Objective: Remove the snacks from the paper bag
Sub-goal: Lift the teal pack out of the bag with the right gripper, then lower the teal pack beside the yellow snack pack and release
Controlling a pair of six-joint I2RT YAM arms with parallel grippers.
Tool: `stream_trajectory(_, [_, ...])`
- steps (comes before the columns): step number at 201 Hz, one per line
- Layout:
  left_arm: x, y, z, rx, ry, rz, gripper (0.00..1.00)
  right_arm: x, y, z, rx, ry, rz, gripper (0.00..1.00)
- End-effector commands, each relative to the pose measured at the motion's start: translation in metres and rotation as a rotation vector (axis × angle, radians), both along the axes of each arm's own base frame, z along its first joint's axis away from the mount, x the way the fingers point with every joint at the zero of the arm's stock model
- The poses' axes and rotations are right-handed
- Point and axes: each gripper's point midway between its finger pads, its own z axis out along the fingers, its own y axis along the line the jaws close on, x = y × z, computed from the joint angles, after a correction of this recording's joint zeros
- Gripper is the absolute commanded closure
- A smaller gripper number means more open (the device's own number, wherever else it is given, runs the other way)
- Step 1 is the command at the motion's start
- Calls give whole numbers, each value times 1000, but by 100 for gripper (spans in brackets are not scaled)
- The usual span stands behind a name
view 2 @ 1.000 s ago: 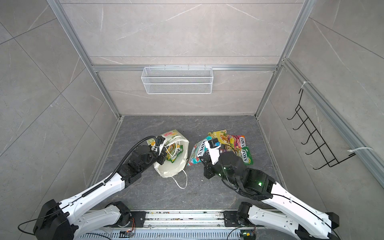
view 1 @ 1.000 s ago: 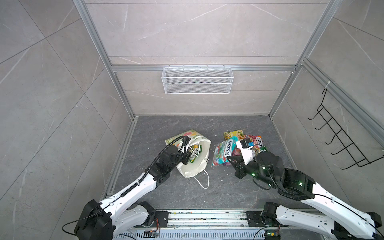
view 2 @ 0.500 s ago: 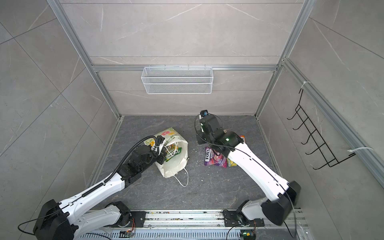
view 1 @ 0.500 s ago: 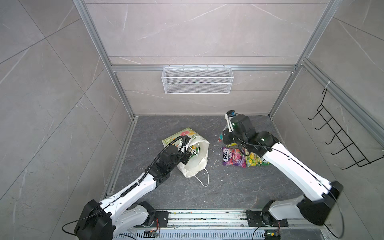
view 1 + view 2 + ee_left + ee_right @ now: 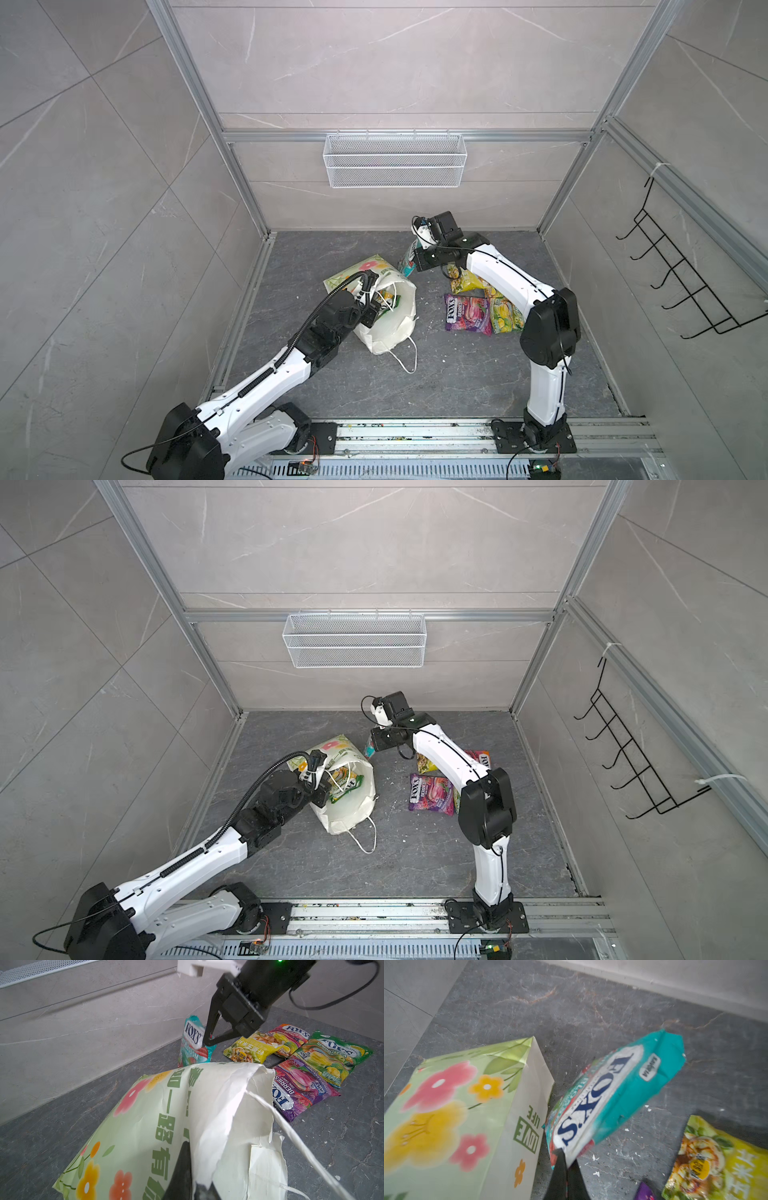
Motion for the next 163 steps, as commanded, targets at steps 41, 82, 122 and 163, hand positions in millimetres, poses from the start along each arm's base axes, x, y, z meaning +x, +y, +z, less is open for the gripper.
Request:
stream_trajectory(41, [5, -5, 25, -28, -62, -10, 100, 12, -26, -63, -50, 126, 0, 100])
stream_trajectory(82, [5, -5, 27, -27, -70, -12, 100, 0, -62, -76, -195, 156, -92, 100])
stream_trajectory(122, [7, -10, 26, -31, -65, -28, 100, -11, -84, -89, -271, 230, -166, 100])
stream_trajectory(163, [7, -12, 28, -33, -70, -34, 100, -18, -99, -100, -334, 259, -222, 100])
